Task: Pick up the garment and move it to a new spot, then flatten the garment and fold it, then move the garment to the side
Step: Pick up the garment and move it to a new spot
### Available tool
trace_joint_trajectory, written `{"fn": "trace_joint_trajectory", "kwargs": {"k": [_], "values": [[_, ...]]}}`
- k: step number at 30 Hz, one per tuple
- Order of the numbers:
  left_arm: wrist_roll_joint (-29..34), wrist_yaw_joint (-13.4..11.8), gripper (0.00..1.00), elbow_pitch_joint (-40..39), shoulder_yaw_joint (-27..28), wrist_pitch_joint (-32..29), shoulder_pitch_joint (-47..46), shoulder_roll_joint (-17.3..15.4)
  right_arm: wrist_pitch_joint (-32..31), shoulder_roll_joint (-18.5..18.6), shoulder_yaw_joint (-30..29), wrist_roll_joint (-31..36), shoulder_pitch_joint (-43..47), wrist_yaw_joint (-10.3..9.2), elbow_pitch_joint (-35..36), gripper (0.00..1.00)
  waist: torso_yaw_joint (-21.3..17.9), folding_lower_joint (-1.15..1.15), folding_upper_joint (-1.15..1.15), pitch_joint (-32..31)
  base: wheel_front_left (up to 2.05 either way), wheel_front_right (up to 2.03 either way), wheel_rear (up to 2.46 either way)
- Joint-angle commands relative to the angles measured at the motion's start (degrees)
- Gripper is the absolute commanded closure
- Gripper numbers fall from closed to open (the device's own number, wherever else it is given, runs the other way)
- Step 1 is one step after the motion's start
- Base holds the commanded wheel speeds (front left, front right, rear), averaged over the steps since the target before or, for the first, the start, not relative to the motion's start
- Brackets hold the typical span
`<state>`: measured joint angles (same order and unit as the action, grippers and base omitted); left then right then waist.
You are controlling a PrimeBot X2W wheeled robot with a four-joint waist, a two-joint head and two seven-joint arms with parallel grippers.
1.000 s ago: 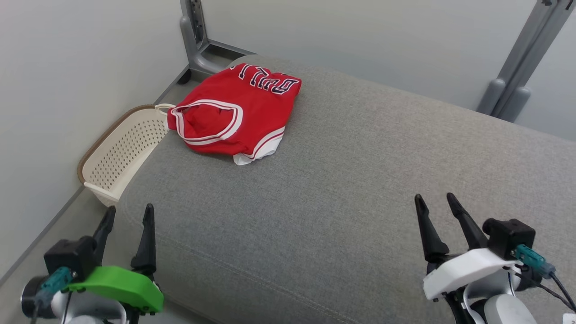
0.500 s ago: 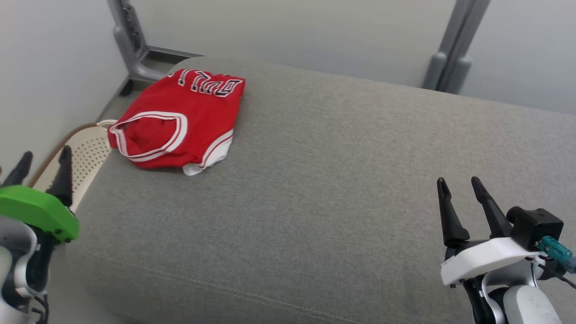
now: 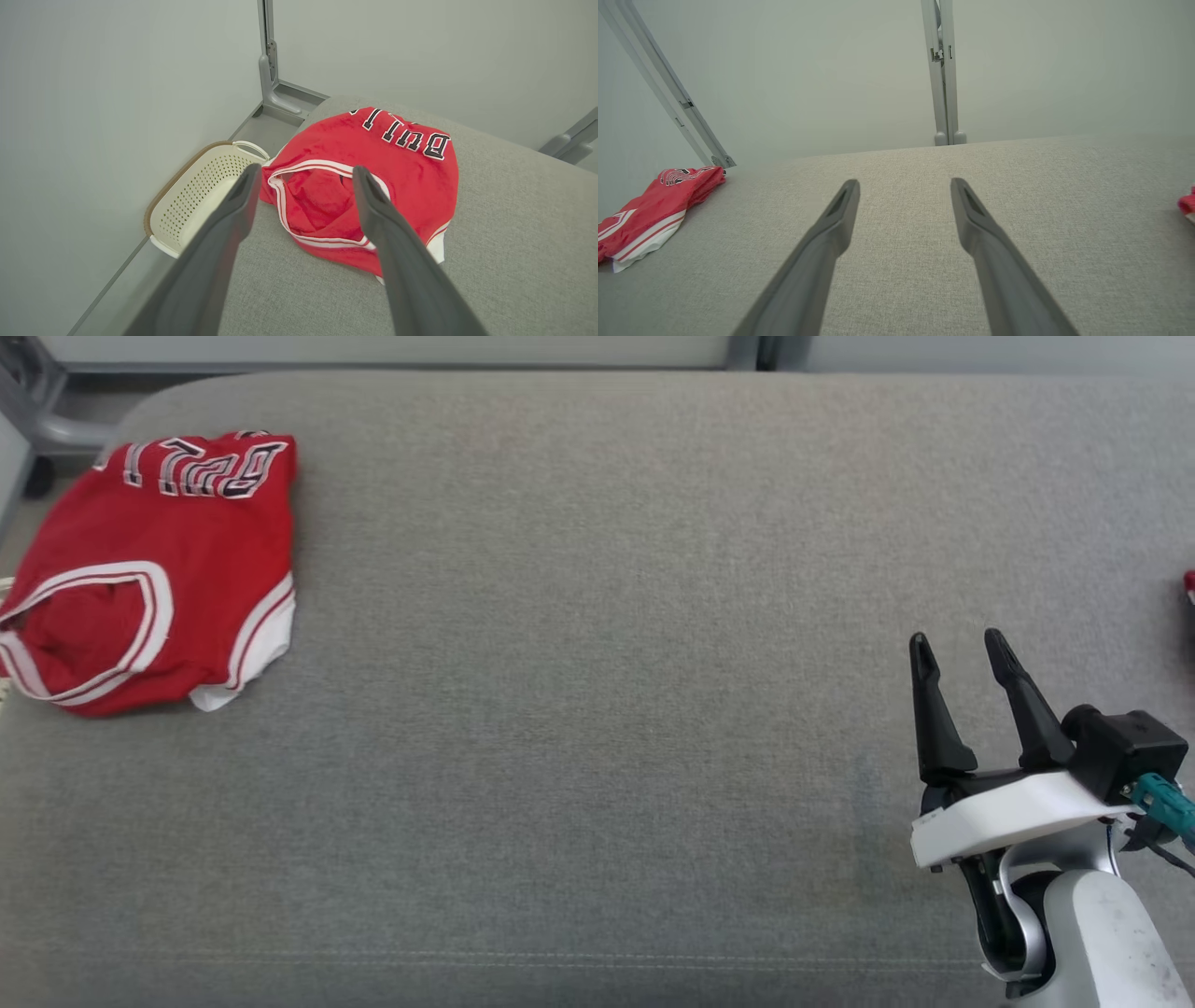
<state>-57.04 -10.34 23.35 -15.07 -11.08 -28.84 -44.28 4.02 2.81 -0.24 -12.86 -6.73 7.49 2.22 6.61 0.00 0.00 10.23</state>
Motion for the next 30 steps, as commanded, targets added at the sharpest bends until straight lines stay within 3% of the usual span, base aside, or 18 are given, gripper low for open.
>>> {"fn": "trace_joint_trajectory", "kwargs": {"k": [1, 13, 29, 30], "values": [[-0.7, -0.05, 0.0, 0.55, 0.54, -1.14, -1.66, -1.19, 0.46, 0.18, 0.04, 0.48, -1.71, 0.0, 0.43, 0.0, -8.56, 0.0, 0.0, 9.54, 0.0, 0.0, 0.0], [-3.6, 0.65, 0.0, -0.28, 0.59, -7.4, -2.2, -2.68, 1.58, 0.16, -0.67, 1.03, -4.16, 0.0, 0.3, 0.0, -11.29, 0.0, 0.0, 16.59, 0.0, 0.0, 0.0], [-1.52, -3.25, 0.0, 2.57, 0.63, -5.14, -0.88, -2.87, 1.54, 0.16, 0.36, 1.55, -6.2, 0.0, 0.06, 0.0, -11.49, 0.0, 0.0, 19.92, 0.0, 0.0, 0.0], [-1.4, -3.28, 0.11, 2.78, 0.45, -4.95, -0.77, -2.67, 1.54, 0.17, 0.41, 1.58, -6.3, 0.0, 0.0, 0.0, -11.46, 0.0, 0.0, 19.92, 0.0, 0.0, 0.0]]}}
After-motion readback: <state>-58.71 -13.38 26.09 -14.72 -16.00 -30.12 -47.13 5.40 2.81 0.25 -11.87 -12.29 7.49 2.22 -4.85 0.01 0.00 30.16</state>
